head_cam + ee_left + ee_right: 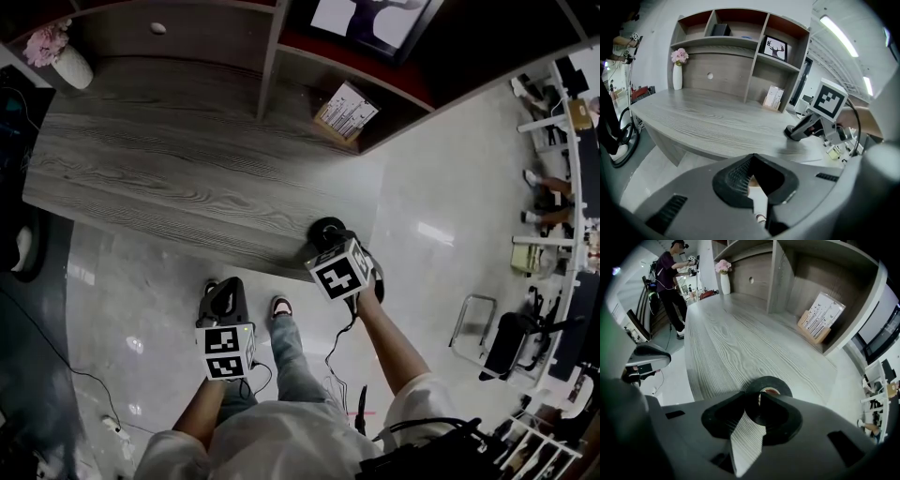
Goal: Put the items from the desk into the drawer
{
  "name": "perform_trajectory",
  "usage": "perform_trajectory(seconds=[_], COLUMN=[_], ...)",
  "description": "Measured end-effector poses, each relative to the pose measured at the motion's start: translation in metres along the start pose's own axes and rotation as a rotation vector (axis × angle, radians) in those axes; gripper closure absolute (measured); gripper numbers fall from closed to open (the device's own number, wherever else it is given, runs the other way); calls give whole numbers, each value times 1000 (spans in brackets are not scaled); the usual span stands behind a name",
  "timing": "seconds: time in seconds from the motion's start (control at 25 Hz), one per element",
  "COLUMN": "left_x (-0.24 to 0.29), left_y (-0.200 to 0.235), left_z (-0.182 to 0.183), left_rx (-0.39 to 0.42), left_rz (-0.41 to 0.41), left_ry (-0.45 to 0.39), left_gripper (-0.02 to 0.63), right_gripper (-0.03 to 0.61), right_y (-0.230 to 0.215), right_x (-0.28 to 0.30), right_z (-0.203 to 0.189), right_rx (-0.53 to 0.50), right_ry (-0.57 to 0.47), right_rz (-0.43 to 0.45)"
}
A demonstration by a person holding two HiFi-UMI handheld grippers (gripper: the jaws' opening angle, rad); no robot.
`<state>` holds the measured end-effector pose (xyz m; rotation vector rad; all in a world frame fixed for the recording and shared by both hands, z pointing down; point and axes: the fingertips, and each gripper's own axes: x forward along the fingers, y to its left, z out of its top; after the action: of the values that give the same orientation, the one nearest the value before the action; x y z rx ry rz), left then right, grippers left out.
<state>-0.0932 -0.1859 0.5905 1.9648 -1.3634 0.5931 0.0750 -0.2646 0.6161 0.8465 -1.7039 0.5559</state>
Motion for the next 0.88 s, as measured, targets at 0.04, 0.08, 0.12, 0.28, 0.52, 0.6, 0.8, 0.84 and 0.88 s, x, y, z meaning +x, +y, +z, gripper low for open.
perform_trajectory(seconds=[0.04, 0.08, 0.12, 0.28, 0.52, 0.6, 0.8, 0.84, 0.88], left_x=[-1, -2, -3, -8, -16, -19, -26, -28, -30], left_y=[0, -1, -2, -1, -1, -3, -11, -13, -15], left_z=[0, -1, -1, -1, 3, 4, 3, 3, 3], left_rx=[0, 1, 1, 9, 24, 32, 36, 34, 34], left_rz=[-2, -5, -7, -11, -14, -17, -31, -34, -37], left_ry=[-1, -3, -5, -10, -27, -29, -37, -39, -40], left_gripper=[617, 617, 617, 617, 617, 617, 617, 617, 617], right_gripper=[480, 482, 482, 482, 482, 483, 483, 482, 483], right_y=[0, 0, 0, 1, 10, 15, 33, 37, 43], right_x=[0, 0, -1, -4, -13, -19, -37, -40, -43], right_z=[0, -1, -1, -2, -7, -8, -11, -12, -13], right_rx=[-1, 1, 3, 15, 53, 60, 73, 71, 68], right_ry=[-6, -18, -32, -77, -112, -129, -172, -179, -185], right_rz=[-1, -5, -11, -48, -62, -58, -39, -33, -26])
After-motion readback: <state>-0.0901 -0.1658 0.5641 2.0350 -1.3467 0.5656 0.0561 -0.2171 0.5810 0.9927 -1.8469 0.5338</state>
